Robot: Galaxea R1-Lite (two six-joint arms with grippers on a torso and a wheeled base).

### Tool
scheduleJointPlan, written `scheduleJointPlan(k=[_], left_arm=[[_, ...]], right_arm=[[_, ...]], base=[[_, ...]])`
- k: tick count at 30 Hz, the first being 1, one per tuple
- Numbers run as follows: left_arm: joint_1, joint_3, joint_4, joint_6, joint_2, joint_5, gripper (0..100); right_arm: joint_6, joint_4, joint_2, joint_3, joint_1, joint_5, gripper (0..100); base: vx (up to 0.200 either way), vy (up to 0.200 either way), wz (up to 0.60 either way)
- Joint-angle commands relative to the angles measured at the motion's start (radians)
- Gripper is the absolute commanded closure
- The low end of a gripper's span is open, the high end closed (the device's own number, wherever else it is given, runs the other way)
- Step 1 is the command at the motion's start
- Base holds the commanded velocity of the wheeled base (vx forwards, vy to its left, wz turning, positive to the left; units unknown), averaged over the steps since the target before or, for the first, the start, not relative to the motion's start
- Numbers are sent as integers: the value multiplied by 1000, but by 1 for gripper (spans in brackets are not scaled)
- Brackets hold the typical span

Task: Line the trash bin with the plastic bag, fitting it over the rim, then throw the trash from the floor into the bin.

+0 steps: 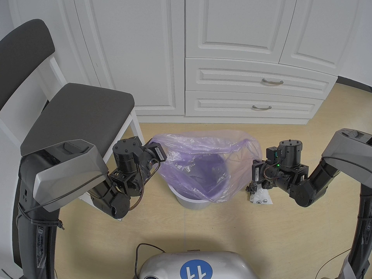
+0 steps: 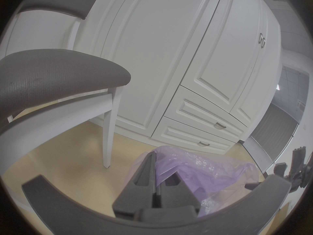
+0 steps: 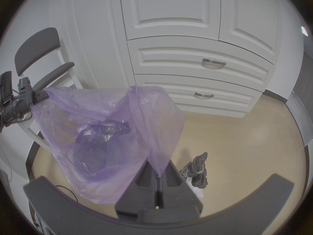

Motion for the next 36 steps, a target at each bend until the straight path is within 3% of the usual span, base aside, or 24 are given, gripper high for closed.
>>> scheduleJointPlan(k=[1, 4, 5, 9, 13, 23, 36], left_arm=[[4, -9, -1, -1, -5, 1, 100], [9, -13, -1, -3, 0, 1, 100], [9, -13, -1, -3, 0, 1, 100], [6, -15, -3, 0, 12, 2, 100], [8, -15, -1, 0, 14, 2, 100], [11, -15, -1, 0, 11, 2, 100], [9, -15, -3, 0, 11, 4, 100]], right_arm=[[-3, 3, -4, 2, -4, 1, 100], [-8, 6, 1, 6, -4, 4, 100], [-8, 6, 1, 8, -4, 4, 0], [-64, 5, -12, 51, -13, 35, 0], [-63, 12, -47, 58, -22, 67, 0], [-63, 37, -35, 32, -54, 69, 0], [-40, -64, 103, -41, -53, 56, 0]], base=[[0, 0, 0], [0, 0, 0], [0, 0, 0], [0, 0, 0], [0, 0, 0], [0, 0, 0], [0, 0, 0]])
